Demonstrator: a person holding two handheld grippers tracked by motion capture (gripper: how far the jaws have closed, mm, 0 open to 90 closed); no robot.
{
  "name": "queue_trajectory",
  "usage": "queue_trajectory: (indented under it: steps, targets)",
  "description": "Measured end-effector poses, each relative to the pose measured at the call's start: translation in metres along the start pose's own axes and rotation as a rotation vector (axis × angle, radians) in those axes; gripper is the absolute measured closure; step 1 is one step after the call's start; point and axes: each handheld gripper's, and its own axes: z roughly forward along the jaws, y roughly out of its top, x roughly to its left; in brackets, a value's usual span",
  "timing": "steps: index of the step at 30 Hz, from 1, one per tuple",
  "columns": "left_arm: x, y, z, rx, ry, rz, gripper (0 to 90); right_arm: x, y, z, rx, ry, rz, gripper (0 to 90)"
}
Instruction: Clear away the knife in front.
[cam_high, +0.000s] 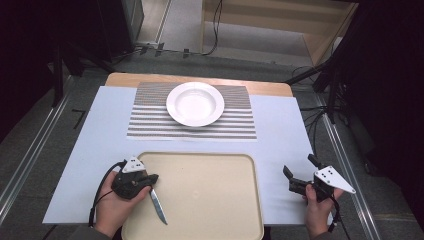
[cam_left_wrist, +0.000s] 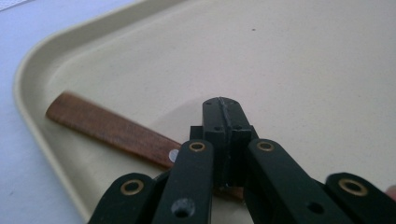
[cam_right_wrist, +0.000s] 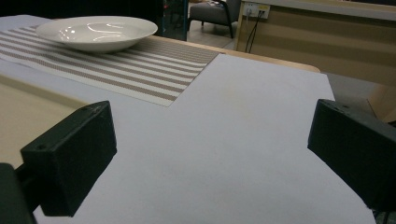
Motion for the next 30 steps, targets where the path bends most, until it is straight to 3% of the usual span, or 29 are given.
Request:
queue_trajectory:
  steps: [17,30]
  targets:
    - [0.020,-0.007,-0.012,-0.007,0.040,-0.049,89.6,0.000,0.000,0.000,0.000,0.000,0.001,0.0]
    - [0.023,-0.008,-0.014,-0.022,0.059,-0.043,89.5,0.000,0.000,0.000,0.000,0.001,0.000,0.0]
